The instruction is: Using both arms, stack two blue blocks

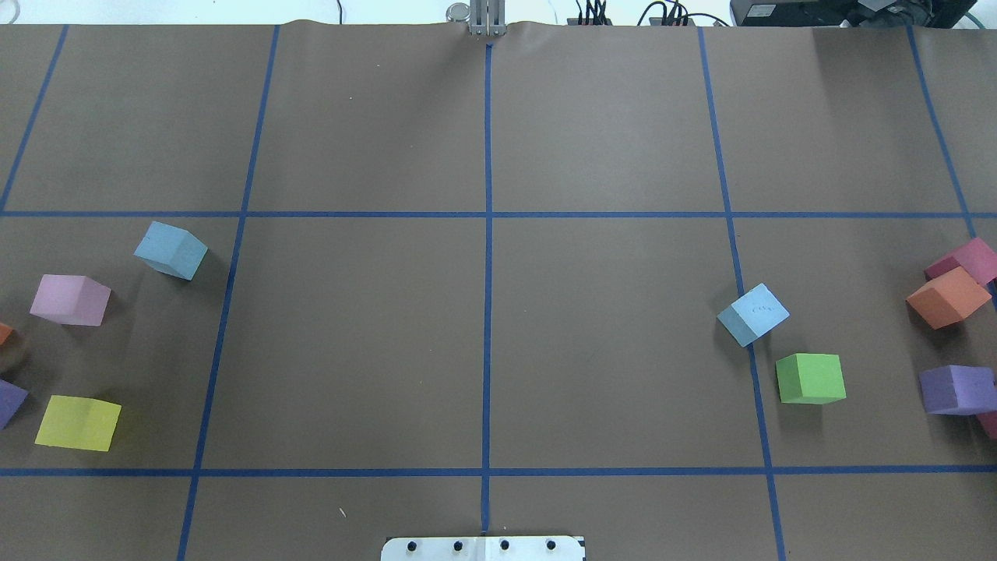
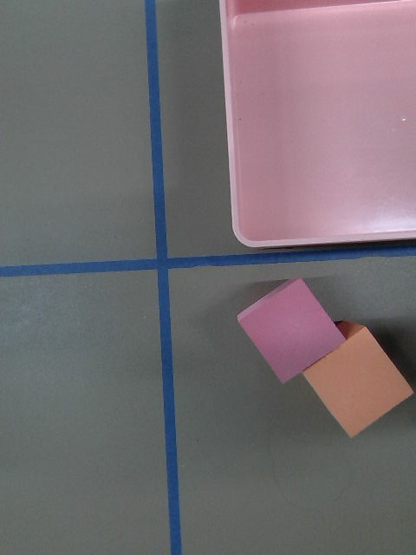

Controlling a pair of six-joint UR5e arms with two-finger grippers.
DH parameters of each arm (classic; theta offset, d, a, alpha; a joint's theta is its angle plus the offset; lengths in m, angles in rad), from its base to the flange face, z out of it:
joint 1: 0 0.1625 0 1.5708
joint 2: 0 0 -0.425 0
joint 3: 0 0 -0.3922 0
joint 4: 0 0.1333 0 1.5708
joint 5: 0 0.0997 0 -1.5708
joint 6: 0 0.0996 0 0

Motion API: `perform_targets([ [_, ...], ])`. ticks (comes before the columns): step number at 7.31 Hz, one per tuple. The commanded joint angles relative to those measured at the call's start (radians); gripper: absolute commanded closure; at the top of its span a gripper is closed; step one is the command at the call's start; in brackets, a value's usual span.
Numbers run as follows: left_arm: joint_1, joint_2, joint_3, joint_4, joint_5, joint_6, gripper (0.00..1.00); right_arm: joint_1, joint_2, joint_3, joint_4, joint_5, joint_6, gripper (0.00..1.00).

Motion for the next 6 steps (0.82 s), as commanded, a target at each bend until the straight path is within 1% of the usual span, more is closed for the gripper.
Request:
perform_targets([
  [1,0.0,0.001,0.0,0.001,0.002,0.0,0.01,0.0,0.006,0.001,0.006,0.007,-0.004,0.0],
  [2,0.003,-0.004,-0.001,0.001,0.002,-0.006,0.01,-0.002,0.018,0.016,0.011,0.007,-0.001,0.0],
  [3,0.006,-0.018,-0.012,-0.001,-0.006,-0.015,0.01,-0.017,0.037,0.033,0.076,0.014,0.007,0.0],
  [4,0.011,-0.031,-0.027,0.001,-0.009,-0.017,0.0,-0.043,0.037,0.028,0.137,0.019,0.017,0.0],
  [5,0.02,-0.059,-0.043,0.001,-0.009,-0.062,0.0,-0.095,0.047,0.022,0.141,0.019,0.101,0.0],
  [6,0.052,-0.085,-0.058,-0.001,-0.009,-0.128,0.0,-0.173,0.087,0.021,0.135,0.042,0.129,0.0],
])
